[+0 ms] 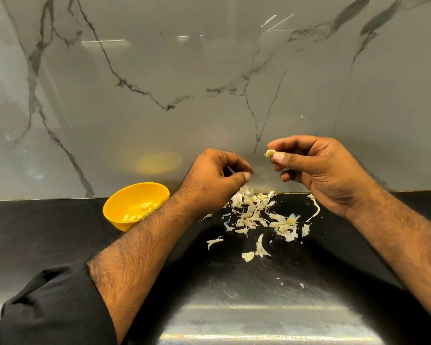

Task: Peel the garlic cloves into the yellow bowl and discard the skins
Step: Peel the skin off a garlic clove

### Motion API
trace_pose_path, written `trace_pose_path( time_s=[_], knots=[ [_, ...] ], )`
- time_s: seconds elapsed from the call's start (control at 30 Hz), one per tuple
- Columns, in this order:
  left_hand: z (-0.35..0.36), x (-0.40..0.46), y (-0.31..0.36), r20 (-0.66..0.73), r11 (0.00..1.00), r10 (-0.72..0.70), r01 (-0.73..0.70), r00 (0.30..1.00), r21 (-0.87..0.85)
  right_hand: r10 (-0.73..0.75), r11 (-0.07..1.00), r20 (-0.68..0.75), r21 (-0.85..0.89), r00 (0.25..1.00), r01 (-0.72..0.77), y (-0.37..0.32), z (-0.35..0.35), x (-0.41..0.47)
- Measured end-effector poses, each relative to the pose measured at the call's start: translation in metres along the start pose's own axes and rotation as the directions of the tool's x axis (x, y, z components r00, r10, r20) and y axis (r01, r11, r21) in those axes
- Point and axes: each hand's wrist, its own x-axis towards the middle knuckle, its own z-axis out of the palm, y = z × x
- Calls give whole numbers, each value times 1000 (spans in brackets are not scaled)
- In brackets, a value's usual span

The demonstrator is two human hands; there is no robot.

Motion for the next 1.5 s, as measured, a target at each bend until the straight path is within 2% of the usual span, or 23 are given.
trace_pose_path(
  time_s=[0.13, 0.2, 0.43, 0.53, 0.67, 0.8, 0.87, 1.0, 1.07, 1.3, 1.4, 1.5],
  knots=[
    [0, -1, 5, -76, 987, 159, -160, 984, 0, -20, 997, -7, -76, 1000, 19, 0, 0, 0],
    [0, -1, 4, -102, 981, 192, -193, 976, 0, -26, 993, -8, -112, 1000, 25, 0, -1, 1],
    [1, 3, -2, -95, 990, 139, -135, 986, 49, 15, 996, 4, -93, 1000, -14, -2, 0, 2],
    [-1, 3, -4, -113, 992, 110, -103, 987, 72, 46, 981, 7, -191, 999, -44, -1, -3, 2],
    [-1, 4, -6, -115, 998, 36, -30, 993, 53, 72, 798, 36, -602, 997, -36, 6, 0, 3],
    [-2, 5, -6, -87, 996, -12, 19, 996, 85, 121, 679, 54, -733, 991, -43, 6, 4, 2],
    [-4, 6, -6, -78, 994, -33, 41, 996, 100, 134, 632, 54, -774, 990, -43, 5, 4, 2],
    [-12, 9, -9, -33, 981, -88, 93, 996, 168, 0, 561, 56, -827, 998, 46, 7, 10, 0],
    [-16, 10, -12, -30, 974, -118, 121, 993, 191, -13, 506, 125, -855, 992, 114, 10, 17, 0],
    [-21, 14, -17, -49, 948, -142, 150, 989, 282, 136, 276, 329, -919, 934, 283, 23, 45, 10],
    [-23, 14, -17, -27, 949, -147, 148, 989, 278, 170, 230, 367, -917, 915, 325, 19, 49, 16],
    [-24, 15, -18, -18, 948, -145, 144, 989, 283, 213, 236, 379, -914, 900, 329, 19, 50, 21]
  ],
)
